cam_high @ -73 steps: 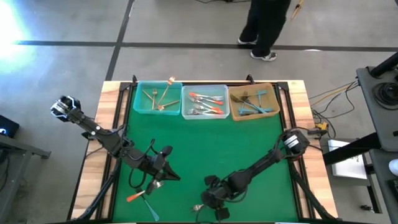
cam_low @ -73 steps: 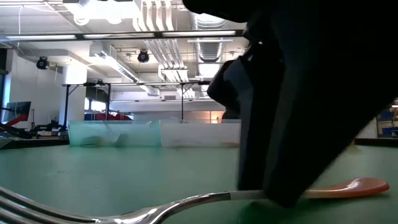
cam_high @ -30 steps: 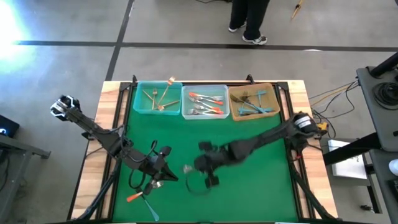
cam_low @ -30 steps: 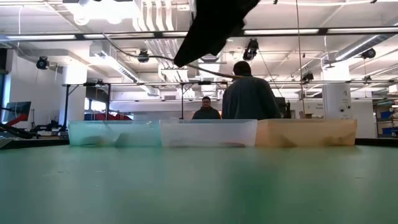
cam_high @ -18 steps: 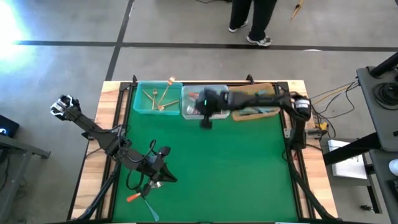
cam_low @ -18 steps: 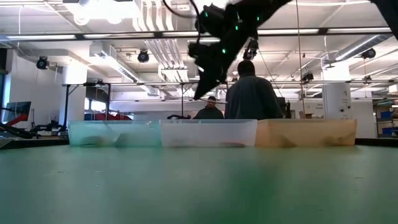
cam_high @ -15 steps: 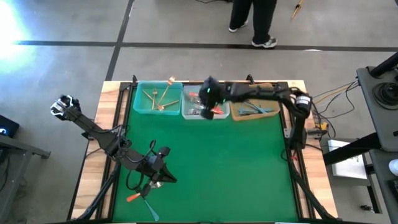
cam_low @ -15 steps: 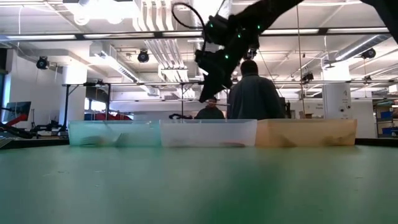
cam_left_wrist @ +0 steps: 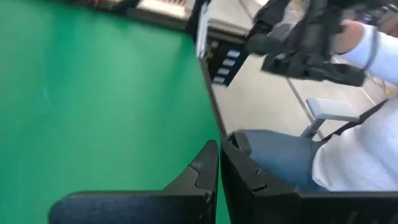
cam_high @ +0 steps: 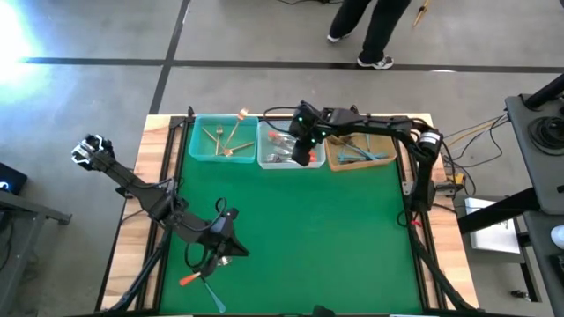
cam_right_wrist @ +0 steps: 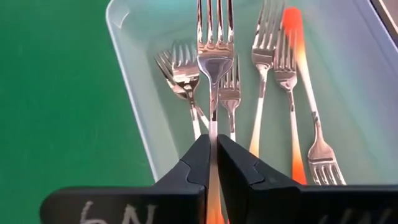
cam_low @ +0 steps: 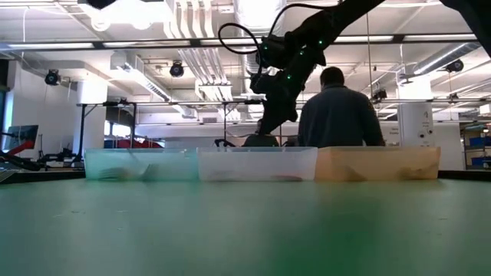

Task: Sort silverware by color (type)
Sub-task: Put the orange fork into the white bin

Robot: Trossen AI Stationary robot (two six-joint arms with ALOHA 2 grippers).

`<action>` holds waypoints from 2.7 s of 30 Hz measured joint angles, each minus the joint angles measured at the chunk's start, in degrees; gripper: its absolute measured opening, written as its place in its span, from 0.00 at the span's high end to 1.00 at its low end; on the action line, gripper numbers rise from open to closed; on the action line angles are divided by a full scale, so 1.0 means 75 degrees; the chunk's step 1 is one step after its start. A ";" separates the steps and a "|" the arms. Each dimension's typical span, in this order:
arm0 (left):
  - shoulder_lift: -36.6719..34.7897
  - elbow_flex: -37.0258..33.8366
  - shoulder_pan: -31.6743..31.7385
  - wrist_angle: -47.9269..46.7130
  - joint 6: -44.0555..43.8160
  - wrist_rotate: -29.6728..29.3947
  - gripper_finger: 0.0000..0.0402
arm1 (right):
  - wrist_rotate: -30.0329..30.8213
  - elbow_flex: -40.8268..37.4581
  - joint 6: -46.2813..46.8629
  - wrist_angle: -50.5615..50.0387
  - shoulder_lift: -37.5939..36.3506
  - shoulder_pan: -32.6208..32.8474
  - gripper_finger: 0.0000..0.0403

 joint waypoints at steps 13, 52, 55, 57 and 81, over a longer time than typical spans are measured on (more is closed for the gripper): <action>0.0003 -0.0006 0.0003 -0.2165 -0.2359 0.0452 1.00 | 0.0063 0.0236 0.0457 -0.0017 -0.0002 0.0004 0.64; 0.2660 -0.0052 -0.1090 -0.3646 -0.6558 0.1797 1.00 | -0.0126 0.0216 0.0595 -0.2050 -0.0032 0.0972 0.63; 0.2660 -0.0052 -0.1104 -0.3666 -0.6884 0.1775 1.00 | -0.0129 0.0213 0.0595 -0.1816 -0.0032 0.0972 0.62; 0.2658 -0.0036 -0.1211 -0.4049 -0.7277 0.1803 1.00 | -0.0126 0.0213 0.0595 -0.1689 -0.0032 0.0972 0.62; 0.2666 0.0259 -0.1670 -0.4220 -0.8511 0.0702 0.91 | -0.0127 0.0213 0.0592 -0.0899 -0.0032 0.0972 0.62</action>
